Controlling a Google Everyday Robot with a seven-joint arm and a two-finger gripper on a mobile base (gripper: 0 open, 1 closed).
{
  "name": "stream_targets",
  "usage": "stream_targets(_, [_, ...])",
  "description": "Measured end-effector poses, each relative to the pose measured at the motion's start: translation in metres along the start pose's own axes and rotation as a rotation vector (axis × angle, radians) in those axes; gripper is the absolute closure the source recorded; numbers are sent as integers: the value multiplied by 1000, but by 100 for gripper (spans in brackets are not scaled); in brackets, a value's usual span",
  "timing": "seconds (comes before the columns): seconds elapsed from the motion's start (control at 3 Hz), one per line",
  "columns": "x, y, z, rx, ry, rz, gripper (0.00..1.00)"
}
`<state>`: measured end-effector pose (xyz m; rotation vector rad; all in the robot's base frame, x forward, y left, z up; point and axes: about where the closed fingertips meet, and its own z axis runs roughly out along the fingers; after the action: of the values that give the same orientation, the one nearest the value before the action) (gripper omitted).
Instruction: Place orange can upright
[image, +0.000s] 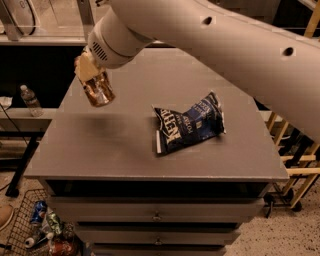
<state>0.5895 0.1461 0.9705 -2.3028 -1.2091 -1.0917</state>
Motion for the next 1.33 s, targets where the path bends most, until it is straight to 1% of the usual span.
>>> stream_targets(0.33, [0, 0, 0, 0, 0, 0, 100])
stream_targets(0.67, [-7, -3, 4, -3, 40, -51, 100])
stream_targets(1.0, [-22, -3, 14, -27, 106, -140, 100])
stream_targets(1.33, [-34, 1, 26, -43, 181, -195, 100])
